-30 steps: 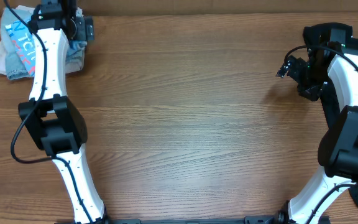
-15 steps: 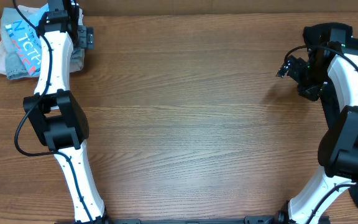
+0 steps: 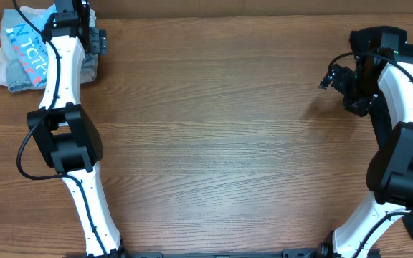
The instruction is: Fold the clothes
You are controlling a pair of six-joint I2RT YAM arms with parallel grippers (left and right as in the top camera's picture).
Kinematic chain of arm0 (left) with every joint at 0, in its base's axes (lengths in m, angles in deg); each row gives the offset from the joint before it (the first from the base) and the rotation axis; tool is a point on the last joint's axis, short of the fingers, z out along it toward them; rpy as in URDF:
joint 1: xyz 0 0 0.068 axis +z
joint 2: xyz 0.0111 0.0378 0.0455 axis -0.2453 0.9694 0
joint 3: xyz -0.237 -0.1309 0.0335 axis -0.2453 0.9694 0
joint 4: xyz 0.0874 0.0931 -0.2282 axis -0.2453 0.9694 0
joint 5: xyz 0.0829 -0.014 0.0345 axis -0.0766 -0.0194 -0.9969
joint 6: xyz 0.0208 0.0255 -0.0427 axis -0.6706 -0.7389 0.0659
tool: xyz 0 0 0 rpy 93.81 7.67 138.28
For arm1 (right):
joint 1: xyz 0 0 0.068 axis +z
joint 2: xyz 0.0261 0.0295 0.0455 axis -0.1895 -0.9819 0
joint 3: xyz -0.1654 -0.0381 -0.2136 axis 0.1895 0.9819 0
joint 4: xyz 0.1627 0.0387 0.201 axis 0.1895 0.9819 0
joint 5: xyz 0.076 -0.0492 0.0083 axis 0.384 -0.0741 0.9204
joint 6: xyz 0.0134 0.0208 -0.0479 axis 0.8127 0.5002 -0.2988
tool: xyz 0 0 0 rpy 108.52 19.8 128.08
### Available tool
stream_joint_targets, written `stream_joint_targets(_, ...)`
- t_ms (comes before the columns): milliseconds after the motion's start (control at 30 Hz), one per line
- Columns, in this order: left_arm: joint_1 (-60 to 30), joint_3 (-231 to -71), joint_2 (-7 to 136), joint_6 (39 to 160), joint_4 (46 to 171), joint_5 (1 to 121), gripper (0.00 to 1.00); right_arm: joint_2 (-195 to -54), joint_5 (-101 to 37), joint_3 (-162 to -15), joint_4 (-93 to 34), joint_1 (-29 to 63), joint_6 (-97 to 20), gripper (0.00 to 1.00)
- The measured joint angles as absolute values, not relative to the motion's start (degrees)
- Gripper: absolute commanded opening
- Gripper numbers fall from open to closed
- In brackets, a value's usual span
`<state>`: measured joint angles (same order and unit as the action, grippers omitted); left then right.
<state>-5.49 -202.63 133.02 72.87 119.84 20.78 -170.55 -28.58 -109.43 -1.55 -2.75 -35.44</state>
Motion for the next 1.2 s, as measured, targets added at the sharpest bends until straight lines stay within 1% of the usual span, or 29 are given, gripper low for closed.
stream_joint_targets(267, -5.49, -202.63, 132.98, 75.25, 119.21, 20.78, 0.93, -170.55, -28.56, -109.43, -1.53, -2.75, -35.44, 1.00)
stream_joint_targets(333, -5.49, -202.63, 132.98, 75.42, 119.38, 20.80, 0.90, -170.55, -28.56, -109.43, -1.53, -2.75, -35.44, 1.00)
stream_joint_targets(500, -5.49, -202.63, 132.98, 75.42, 119.97, 20.78, 0.88, -170.55, -28.56, -109.43, -1.55, -2.75, -35.44, 1.00)
stream_joint_targets(600, -5.49, -202.63, 132.98, 75.51, 120.04, 20.80, 0.82, -170.55, -28.56, -109.43, -1.55, -2.75, -35.48, 1.00)
stream_joint_targets(1200, -5.49, -202.63, 132.76, 78.42, 118.55, 20.78, 0.81, -170.55, -28.56, -109.43, -1.57, -2.75, -35.46, 1.00)
